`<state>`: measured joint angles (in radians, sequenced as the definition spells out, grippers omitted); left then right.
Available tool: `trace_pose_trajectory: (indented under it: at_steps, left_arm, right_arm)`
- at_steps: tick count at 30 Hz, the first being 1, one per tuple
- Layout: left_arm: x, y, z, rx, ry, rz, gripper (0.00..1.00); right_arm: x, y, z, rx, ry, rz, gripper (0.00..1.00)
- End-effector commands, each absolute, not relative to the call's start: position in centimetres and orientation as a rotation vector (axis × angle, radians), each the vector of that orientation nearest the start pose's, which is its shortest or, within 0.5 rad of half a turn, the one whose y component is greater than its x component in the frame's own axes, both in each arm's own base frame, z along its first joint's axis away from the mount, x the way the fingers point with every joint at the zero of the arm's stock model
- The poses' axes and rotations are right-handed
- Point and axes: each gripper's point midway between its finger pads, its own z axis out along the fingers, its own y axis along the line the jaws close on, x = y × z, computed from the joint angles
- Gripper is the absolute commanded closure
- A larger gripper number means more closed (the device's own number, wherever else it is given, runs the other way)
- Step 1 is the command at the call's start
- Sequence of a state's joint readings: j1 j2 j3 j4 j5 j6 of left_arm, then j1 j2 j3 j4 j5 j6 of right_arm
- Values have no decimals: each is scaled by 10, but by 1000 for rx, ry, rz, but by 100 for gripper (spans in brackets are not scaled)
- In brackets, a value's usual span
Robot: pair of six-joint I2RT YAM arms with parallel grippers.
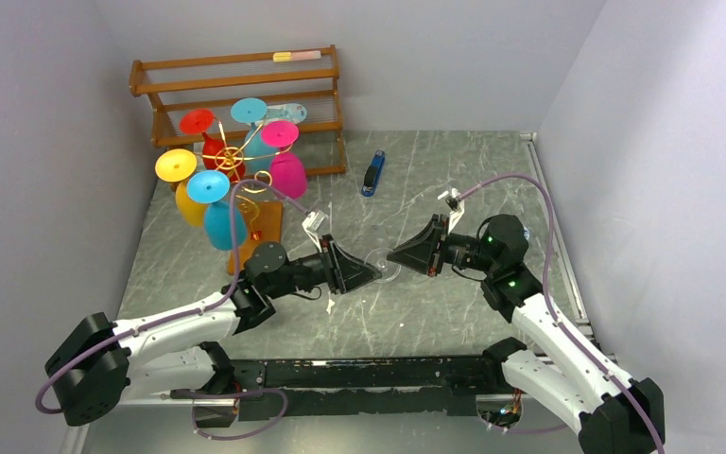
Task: Take the wine glass off the wine glass rack
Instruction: Place the wine glass at the center of the board.
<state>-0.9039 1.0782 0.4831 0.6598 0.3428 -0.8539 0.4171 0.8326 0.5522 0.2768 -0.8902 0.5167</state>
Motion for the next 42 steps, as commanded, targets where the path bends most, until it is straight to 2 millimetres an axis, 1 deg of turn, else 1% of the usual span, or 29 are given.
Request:
trace_pose_trajectory:
  at_steps: [1, 5, 8, 13, 14, 16, 18, 22, 25, 26, 27, 28, 30, 33, 36, 38, 41, 42]
  left_arm:
    - [157, -339, 240, 403, 1748, -1562, 69]
    - [160, -339, 244, 387, 1736, -1557, 69]
    - [162, -340, 244, 388, 1740, -1547, 72]
    - [159, -343, 249, 403, 1719, -1579, 68]
    - [159, -343, 250, 407, 1712, -1587, 69]
    - [157, -345, 250, 419, 1704, -1599, 74]
    - [155, -346, 246, 432, 1720, -1604, 80]
    - [150, -346, 242, 454, 1728, -1618, 85]
    - [151, -344, 244, 453, 1717, -1607, 94]
    - [151, -345, 244, 469, 1713, -1600, 95]
    - [151, -346, 244, 489, 1713, -1593, 95]
    - [151, -346, 243, 505, 1716, -1584, 95]
    - [148, -347, 244, 536, 1709, -1582, 95]
    - [146, -345, 243, 572, 1690, -1572, 95]
    - [144, -343, 239, 609, 1689, -1545, 95]
    - [142, -341, 237, 644, 1680, -1526, 95]
    - [142, -337, 228, 705, 1695, -1453, 95]
    - [143, -335, 223, 719, 1720, -1419, 95]
  right_arm:
    - [179, 243, 271, -686, 1567, 1395, 100]
    - [177, 244, 270, -688, 1559, 1422, 100]
    - [177, 245, 270, -701, 1565, 1421, 100]
    - [173, 244, 269, -725, 1566, 1414, 100]
    - [173, 245, 269, -727, 1565, 1418, 100]
    - [172, 245, 270, -729, 1560, 1422, 100]
    - [172, 245, 270, -726, 1553, 1422, 100]
    - [167, 245, 269, -741, 1543, 1443, 100]
    - [165, 246, 268, -751, 1539, 1455, 100]
    - [166, 246, 268, -744, 1542, 1449, 100]
    - [170, 245, 269, -726, 1546, 1432, 98]
    - [173, 244, 268, -701, 1560, 1416, 92]
    - [177, 242, 271, -666, 1555, 1394, 70]
    - [180, 241, 276, -632, 1543, 1389, 45]
    - [187, 240, 279, -576, 1557, 1374, 34]
    - [196, 238, 280, -528, 1581, 1338, 29]
    - [220, 229, 276, -390, 1666, 1234, 25]
    - [227, 226, 272, -343, 1703, 1198, 22]
